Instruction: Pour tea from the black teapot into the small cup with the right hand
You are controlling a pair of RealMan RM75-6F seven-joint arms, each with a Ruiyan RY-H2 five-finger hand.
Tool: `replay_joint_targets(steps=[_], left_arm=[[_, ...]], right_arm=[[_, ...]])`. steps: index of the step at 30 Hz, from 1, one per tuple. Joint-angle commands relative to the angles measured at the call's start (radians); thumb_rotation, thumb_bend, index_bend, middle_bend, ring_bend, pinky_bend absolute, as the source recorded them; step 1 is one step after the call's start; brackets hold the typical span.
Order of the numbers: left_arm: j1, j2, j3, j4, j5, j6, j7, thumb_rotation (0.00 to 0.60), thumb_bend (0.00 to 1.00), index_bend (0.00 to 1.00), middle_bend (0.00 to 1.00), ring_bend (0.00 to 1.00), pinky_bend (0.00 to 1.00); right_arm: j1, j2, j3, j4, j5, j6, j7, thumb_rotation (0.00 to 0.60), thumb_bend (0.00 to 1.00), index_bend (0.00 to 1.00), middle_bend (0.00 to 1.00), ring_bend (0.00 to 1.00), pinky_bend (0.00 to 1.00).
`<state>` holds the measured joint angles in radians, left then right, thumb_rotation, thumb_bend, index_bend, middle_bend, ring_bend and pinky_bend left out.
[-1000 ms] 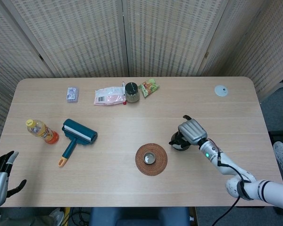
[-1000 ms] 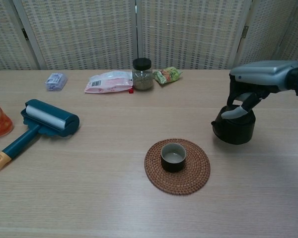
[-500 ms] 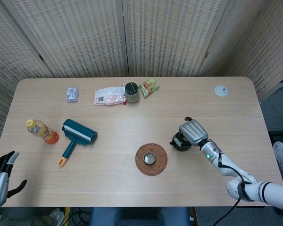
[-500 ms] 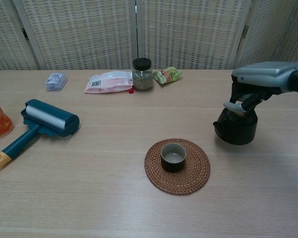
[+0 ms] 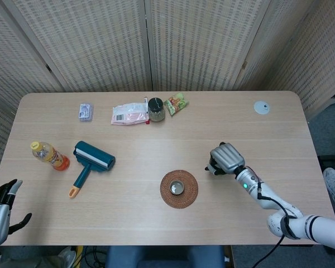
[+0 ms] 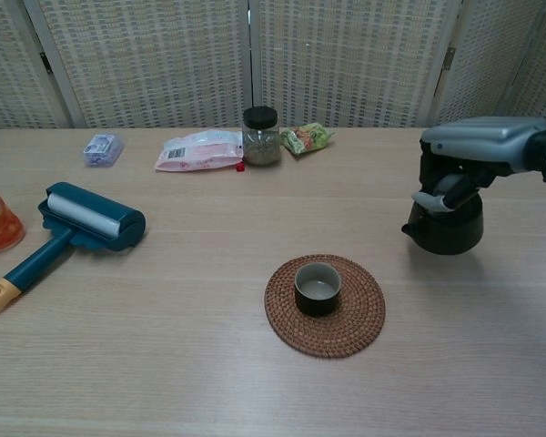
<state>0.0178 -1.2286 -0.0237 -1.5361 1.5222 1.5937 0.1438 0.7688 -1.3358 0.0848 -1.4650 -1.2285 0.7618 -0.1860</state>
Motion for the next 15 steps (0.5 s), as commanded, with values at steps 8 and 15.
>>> replay_joint_targets(steps=[8, 15], left_arm=[[0.001, -0.001, 0.0, 0.005, -0.002, -0.001, -0.003, 0.6, 0.2, 0.11, 0.1, 0.12, 0.02], [0.0, 0.001, -0.001, 0.006, -0.006, -0.006, -0.002, 0.6, 0.2, 0.11, 0.1, 0.12, 0.02]], right_arm=[[0.001, 0.003, 0.007, -0.009, -0.007, -0.001, 0.031, 0.499, 0.61, 1.0, 1.0, 0.89, 0.38], [0.005, 0.006, 0.017, -0.03, -0.028, -0.004, 0.084, 0.504, 0.61, 1.0, 1.0, 0.89, 0.38]])
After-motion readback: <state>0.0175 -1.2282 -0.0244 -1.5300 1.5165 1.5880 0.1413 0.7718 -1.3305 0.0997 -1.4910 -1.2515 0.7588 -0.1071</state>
